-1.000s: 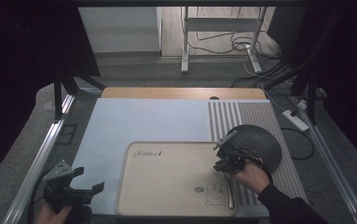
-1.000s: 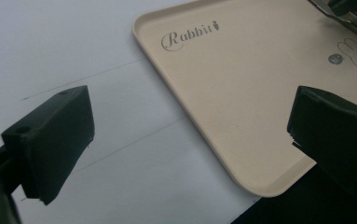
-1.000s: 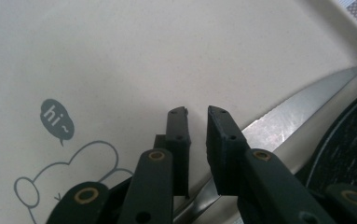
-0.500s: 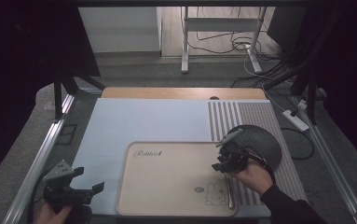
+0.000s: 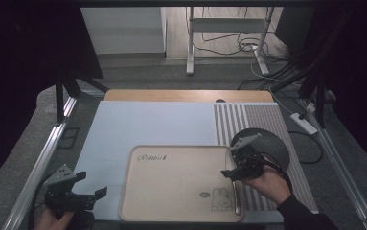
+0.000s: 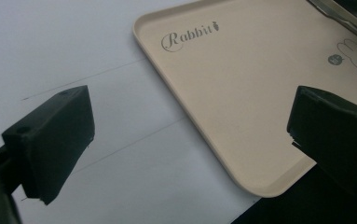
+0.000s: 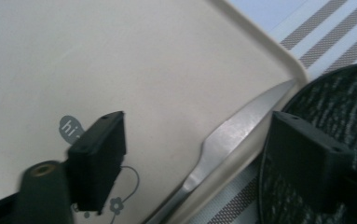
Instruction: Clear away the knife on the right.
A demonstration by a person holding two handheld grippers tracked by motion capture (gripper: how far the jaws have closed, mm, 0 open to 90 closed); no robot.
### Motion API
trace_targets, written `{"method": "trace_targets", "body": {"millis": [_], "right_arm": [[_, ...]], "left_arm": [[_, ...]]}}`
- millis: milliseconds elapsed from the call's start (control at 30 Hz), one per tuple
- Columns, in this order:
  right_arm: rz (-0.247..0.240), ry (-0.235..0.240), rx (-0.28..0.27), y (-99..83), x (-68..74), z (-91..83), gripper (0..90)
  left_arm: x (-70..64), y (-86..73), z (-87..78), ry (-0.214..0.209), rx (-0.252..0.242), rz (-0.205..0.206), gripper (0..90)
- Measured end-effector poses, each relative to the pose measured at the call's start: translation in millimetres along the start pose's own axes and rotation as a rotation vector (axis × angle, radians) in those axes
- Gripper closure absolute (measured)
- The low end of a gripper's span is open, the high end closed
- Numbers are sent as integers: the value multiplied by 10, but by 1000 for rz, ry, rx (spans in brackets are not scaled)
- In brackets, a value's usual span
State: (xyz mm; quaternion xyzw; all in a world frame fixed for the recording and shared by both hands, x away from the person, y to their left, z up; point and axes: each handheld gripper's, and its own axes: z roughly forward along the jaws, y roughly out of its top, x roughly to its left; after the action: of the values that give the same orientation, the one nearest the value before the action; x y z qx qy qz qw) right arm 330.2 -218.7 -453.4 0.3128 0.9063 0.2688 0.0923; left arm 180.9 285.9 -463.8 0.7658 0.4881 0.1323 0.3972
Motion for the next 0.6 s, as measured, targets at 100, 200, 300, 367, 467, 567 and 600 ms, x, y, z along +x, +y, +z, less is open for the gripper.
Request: {"method": "trace_targets", "body": {"millis": [100, 200, 300, 367, 467, 567, 600], "right_arm": [[11, -11, -11, -46, -15, -25, 110], [14, -10, -16, -98, -28, -45, 89], [18, -16, -27, -137, -33, -65, 15], [15, -33, -33, -163, -29, -90, 13], [20, -35, -49, -193, -34, -111, 0], [28, -39, -60, -225, -36, -143, 0], [29, -41, -61, -236, -37, -155, 0]], "left_arm": [[1, 0, 0, 0, 0, -1, 17], [2, 0, 0, 0, 0, -1, 17], [2, 1, 1, -1, 1, -1, 17], [2, 1, 2, -1, 1, -1, 17], [3, 1, 1, -1, 1, -2, 17], [2, 1, 2, 0, 1, -1, 17], [1, 1, 3, 0, 2, -1, 17]]}}
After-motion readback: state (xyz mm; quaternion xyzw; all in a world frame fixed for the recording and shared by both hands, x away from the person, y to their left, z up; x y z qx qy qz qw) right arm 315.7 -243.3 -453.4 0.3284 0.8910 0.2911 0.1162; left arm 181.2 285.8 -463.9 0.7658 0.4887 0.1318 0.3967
